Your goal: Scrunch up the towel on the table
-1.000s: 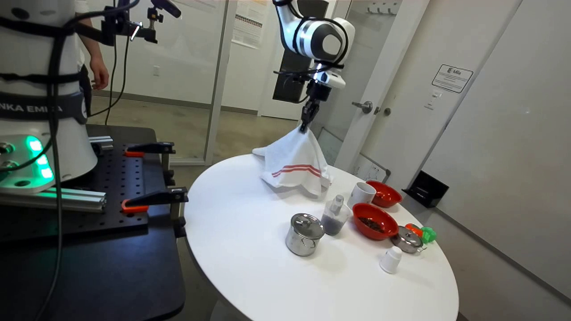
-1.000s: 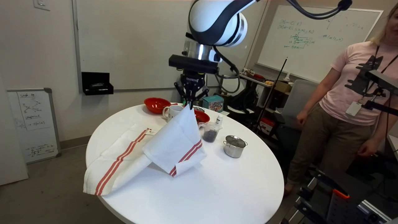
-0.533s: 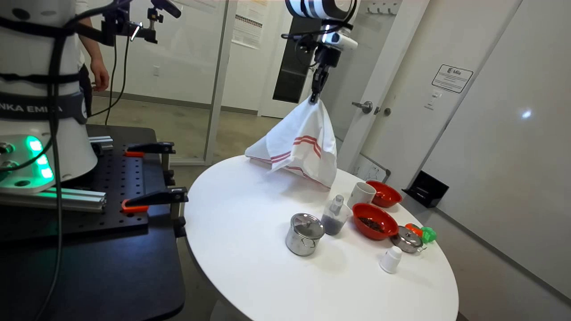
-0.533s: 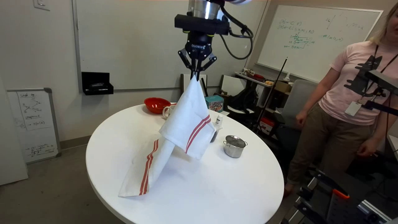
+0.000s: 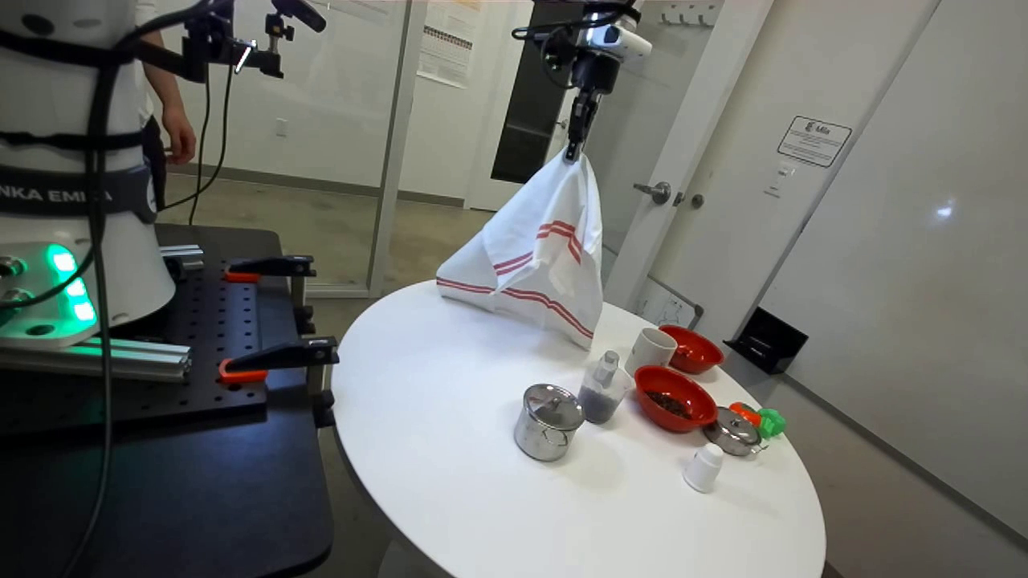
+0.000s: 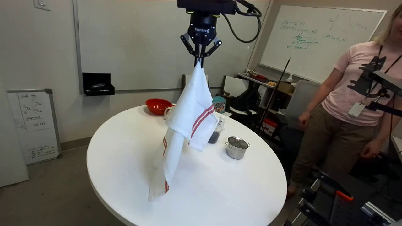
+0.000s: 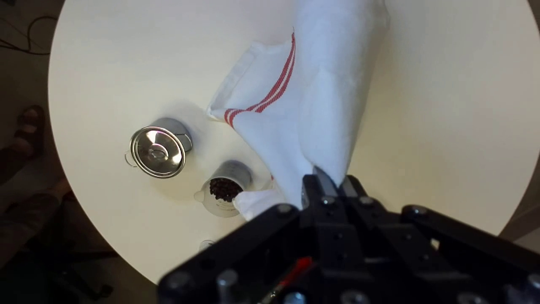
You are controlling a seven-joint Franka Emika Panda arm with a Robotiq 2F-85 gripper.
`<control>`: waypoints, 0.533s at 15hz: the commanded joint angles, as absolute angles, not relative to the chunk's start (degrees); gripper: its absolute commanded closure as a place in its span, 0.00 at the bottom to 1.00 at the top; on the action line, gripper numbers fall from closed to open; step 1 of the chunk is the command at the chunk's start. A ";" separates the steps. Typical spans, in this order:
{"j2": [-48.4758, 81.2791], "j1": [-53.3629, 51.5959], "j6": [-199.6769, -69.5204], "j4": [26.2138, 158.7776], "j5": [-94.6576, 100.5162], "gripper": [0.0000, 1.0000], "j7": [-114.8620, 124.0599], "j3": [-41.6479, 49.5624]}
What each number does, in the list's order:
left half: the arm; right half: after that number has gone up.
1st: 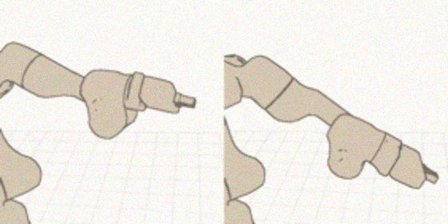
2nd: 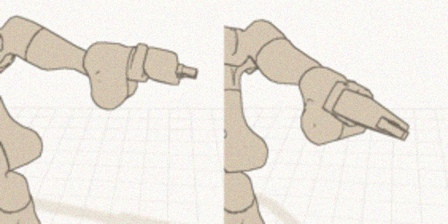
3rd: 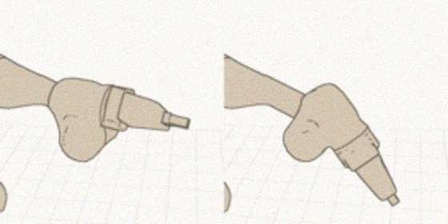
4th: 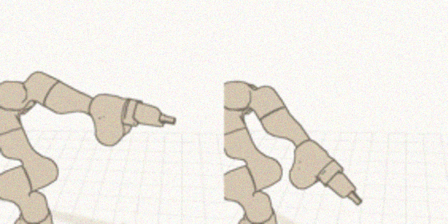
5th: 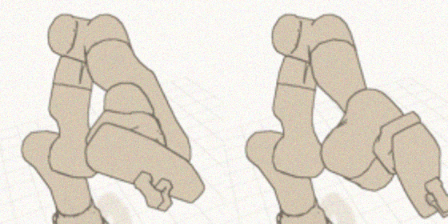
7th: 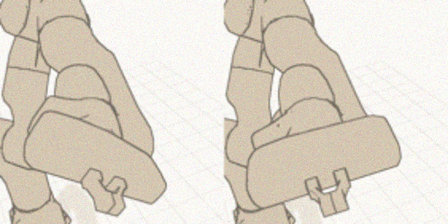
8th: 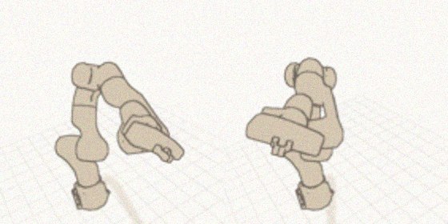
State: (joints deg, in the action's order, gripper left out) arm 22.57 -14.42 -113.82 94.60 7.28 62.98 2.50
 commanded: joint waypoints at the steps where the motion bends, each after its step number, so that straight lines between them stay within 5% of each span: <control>1: 22.58 -13.48 -113.63 94.46 7.73 0.98 63.25 1.39; 8: 18.30 -13.22 -115.48 94.94 4.25 0.99 74.09 1.62</control>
State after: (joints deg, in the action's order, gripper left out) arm 21.43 -13.98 -114.80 94.48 6.23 67.87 2.39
